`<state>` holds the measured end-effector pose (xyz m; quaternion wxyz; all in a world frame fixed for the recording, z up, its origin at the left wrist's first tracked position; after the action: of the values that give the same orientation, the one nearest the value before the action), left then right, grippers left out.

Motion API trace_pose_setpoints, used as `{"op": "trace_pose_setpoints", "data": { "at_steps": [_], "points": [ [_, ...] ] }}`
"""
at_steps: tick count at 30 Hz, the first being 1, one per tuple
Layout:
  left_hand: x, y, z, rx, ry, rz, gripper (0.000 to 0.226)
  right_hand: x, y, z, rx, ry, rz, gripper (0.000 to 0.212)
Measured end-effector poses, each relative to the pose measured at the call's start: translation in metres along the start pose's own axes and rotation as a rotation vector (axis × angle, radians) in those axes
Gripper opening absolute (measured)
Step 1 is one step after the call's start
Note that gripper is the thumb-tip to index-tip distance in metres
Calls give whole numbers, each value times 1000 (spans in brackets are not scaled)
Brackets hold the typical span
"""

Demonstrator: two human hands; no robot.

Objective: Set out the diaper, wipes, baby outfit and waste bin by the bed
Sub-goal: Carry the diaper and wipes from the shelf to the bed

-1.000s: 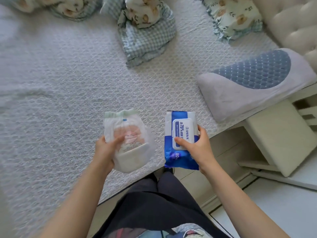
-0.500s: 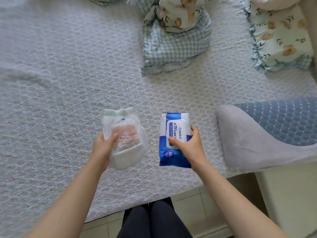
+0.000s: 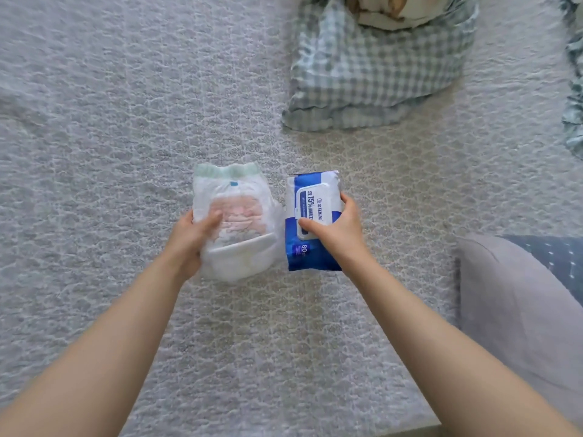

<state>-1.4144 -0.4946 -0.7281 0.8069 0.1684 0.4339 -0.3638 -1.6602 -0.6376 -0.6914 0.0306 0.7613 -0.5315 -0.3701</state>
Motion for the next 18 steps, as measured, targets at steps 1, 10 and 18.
{"op": "trace_pose_setpoints", "data": {
  "at_steps": [1,10,18],
  "points": [
    [8,1,0,-3,12,-5,21,9,-5,-1,15,11,-12,98],
    [38,21,15,447,-148,156,50,41,-23,18,67,74,-147,65],
    [45,13,22,670,-204,116,66,46,-11,24,-91,72,-130,67]
  ]
}}
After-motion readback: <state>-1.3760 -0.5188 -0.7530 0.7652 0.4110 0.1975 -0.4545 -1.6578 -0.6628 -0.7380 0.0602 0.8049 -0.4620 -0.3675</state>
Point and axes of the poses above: each hand's wrist, its own x-axis towards the middle knuckle, its own y-axis out of the back of the hand, z = x × y, the point moved 9 cm from there along x, towards the middle knuckle, and after that the axes turned 4 degrees about y, right-handed, at the moved point
